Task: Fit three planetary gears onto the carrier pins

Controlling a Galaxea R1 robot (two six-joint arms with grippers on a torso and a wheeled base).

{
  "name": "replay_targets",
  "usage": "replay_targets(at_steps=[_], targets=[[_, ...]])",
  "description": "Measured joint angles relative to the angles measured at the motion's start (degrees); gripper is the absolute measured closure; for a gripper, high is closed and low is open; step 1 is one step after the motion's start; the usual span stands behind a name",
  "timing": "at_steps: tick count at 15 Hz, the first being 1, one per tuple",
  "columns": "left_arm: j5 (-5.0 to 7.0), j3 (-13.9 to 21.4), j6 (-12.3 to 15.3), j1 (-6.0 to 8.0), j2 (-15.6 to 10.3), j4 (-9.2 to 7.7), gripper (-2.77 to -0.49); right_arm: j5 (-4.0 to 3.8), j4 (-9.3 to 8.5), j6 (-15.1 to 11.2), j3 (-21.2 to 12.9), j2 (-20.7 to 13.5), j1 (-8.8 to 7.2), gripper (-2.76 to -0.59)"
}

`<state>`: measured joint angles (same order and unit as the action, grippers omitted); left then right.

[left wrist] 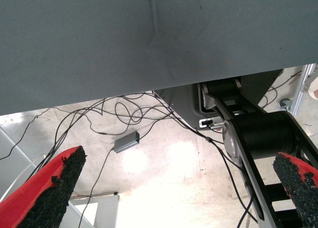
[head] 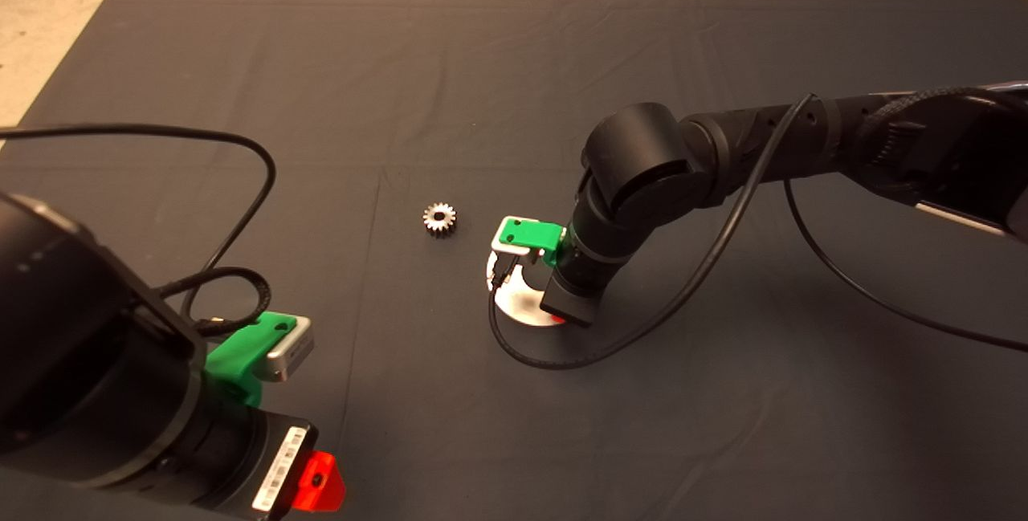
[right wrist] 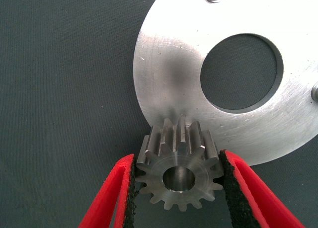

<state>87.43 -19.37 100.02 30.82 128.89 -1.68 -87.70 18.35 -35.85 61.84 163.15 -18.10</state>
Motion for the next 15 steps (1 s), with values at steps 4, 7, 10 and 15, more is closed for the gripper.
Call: replay_targets(at_steps=[4,7,10,15], targets=[[0.00,0.00,0.00,0.00,0.00,0.00,-2.75,0.07,0.04,0.00,0.00,-0.13,0.00,-1.05],[0.02,0.00,0.00,0.00,0.00,-0.02,-2.75,0.11,0.04,0.00,0.00,-0.16,0.00,-1.05],[0.00,0.00,0.00,0.00,-0.01,-0.01,-2.75,0.41,0.04,0.00,0.00,-0.39,0.01,-1.05],[0.00,0.00,0.00,0.00,0.00,-0.01,-2.75,0.51,0.04,0.02,0.00,-0.54,0.00,-1.05]])
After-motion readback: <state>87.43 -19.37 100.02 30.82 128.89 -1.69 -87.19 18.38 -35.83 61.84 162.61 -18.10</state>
